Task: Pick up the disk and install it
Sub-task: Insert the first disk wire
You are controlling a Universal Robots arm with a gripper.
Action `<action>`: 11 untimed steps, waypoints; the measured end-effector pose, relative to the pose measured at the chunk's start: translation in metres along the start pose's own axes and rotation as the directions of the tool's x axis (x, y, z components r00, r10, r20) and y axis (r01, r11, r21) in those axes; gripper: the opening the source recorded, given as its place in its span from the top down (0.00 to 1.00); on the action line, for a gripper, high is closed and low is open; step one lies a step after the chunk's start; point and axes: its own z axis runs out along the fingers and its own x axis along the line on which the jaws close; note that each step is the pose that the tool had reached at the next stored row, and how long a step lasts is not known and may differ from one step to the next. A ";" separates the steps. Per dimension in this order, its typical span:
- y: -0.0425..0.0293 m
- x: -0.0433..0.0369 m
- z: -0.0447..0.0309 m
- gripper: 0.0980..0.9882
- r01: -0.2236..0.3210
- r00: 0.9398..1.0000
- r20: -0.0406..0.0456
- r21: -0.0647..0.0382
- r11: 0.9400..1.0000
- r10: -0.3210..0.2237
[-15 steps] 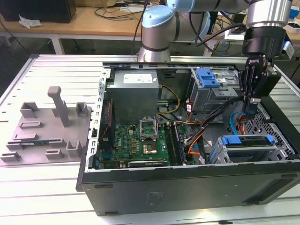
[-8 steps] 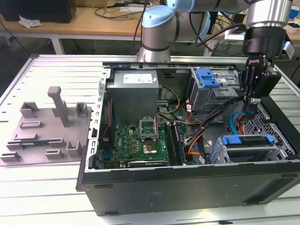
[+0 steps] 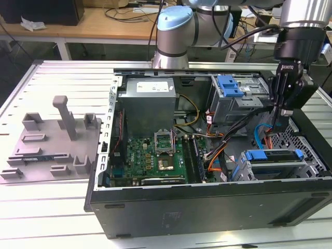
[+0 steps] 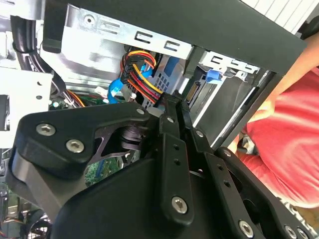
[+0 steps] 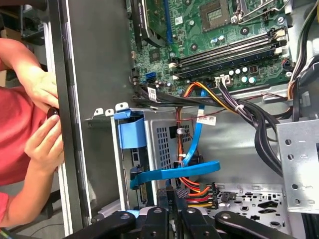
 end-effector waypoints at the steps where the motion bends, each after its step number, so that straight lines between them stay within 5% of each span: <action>1: 0.0000 0.0017 -0.0004 0.93 0.000 1.000 0.006 -0.001 1.000 0.000; 6: -0.0008 0.0140 -0.0021 0.93 0.004 0.999 0.047 -0.004 1.000 -0.004; 9: -0.0018 0.0240 0.0009 0.93 0.007 0.996 0.084 -0.007 1.000 -0.007; 11: -0.0023 0.0280 0.0030 0.93 0.008 0.995 0.097 -0.007 1.000 -0.008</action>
